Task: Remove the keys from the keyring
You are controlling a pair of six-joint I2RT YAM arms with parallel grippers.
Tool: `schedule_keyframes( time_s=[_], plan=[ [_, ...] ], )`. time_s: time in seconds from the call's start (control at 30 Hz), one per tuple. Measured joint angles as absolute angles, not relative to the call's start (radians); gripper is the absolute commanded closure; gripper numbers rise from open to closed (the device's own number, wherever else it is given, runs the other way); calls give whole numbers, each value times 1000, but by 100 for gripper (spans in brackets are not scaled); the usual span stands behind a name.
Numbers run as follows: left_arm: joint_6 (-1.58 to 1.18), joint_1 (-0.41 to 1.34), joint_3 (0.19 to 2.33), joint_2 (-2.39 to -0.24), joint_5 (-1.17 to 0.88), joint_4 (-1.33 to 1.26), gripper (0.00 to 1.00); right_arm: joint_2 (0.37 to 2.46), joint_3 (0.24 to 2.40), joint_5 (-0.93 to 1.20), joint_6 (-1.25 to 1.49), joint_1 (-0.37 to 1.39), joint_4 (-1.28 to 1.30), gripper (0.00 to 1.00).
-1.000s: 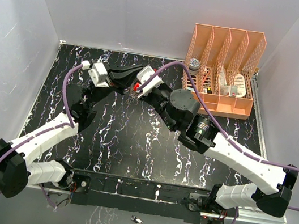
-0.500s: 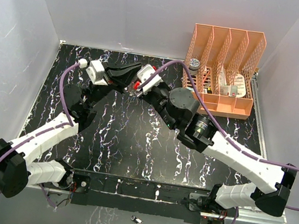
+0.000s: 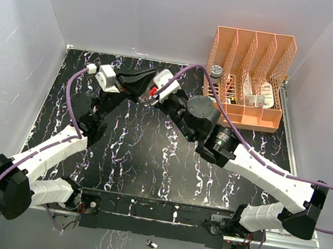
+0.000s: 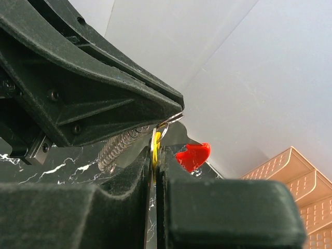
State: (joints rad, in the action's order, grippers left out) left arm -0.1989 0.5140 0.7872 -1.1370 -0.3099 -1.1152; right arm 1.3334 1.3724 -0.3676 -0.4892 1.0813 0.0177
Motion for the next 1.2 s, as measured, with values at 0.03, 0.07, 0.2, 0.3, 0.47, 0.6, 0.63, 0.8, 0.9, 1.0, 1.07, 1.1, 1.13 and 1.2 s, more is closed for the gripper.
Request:
schedule_keyframes(
  time_s=[0.03,0.07,0.2,0.3,0.47,0.6,0.63,0.8,0.9,1.0,1.07,1.1,1.13,1.2],
  plan=[
    [-200,514,787,-1137,-308,-1113,100,1335,1372,-364,-485,1079,18,100],
    [-203,514,787,-1137,-306,-1112,100,1335,1372,-363,-481,1079,18,100],
    [-211,514,787,-1137,-303,-1110,100,1335,1372,-355,-465,1077,19,100],
    [-221,513,787,-1137,-303,-1111,100,1336,1372,-347,-461,1076,21,100],
    [-236,509,787,-1137,-302,-1113,100,1347,1380,-333,-456,1075,26,100],
    [-240,505,787,-1137,-294,-1113,100,1364,1391,-311,-440,1066,28,100],
    [-242,503,787,-1137,-292,-1113,100,1367,1391,-310,-438,1065,28,100],
    [-257,501,787,-1137,-292,-1113,100,1378,1391,-303,-424,1064,26,100],
    [-269,501,787,-1137,-292,-1114,100,1384,1391,-296,-418,1064,25,100],
    [-275,501,787,-1137,-292,-1114,100,1385,1391,-288,-416,1063,24,100],
    [-281,500,787,-1137,-290,-1114,100,1387,1392,-282,-414,1061,23,100],
    [-283,500,787,-1137,-288,-1114,100,1388,1393,-280,-413,1060,22,100],
    [-287,499,787,-1137,-287,-1114,100,1390,1393,-278,-411,1060,20,100],
    [-292,498,787,-1137,-282,-1119,100,1393,1394,-274,-410,1059,16,100]
  ],
)
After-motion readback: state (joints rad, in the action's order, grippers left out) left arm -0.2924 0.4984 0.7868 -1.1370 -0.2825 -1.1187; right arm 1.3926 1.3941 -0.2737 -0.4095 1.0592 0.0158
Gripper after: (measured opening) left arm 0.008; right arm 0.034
